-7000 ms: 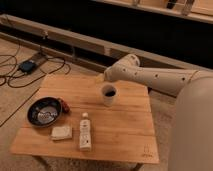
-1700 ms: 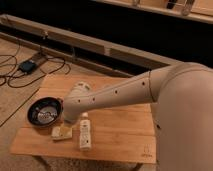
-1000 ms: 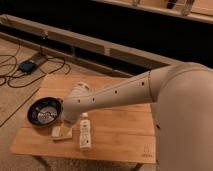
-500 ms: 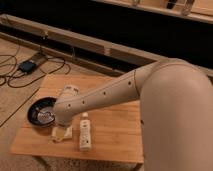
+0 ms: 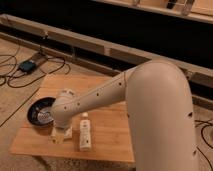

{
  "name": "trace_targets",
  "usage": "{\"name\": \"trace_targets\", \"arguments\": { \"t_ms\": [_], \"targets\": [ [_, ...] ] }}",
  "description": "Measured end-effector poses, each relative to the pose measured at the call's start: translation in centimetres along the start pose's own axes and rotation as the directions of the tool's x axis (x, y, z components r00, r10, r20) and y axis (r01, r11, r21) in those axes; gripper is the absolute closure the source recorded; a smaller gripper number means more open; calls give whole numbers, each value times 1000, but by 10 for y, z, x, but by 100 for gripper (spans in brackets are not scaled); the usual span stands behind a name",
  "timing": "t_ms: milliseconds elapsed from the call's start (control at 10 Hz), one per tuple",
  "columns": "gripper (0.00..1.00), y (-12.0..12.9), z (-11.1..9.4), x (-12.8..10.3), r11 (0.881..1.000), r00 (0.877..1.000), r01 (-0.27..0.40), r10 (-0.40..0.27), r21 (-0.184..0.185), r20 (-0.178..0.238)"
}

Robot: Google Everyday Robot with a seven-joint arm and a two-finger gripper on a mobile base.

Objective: Wipe the white sponge on the table

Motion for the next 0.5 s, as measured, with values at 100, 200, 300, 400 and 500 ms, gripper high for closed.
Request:
{"name": "trace_targets", "arguments": {
  "t_ms": [100,200,300,400,500],
  "targets": [
    [20,1,6,2,1000,1000,-2,2,-9,-7],
    [20,1,10,3,1000,1000,-2,2,-12,-12],
    [20,-1,16,5,1000,1000,-3,2,-16,-18],
    [20,-2,20,5,1000,1000,-3,3,-17,-23],
    [20,-4,24,5,1000,1000,-4,3,-18,-26]
  ]
}}
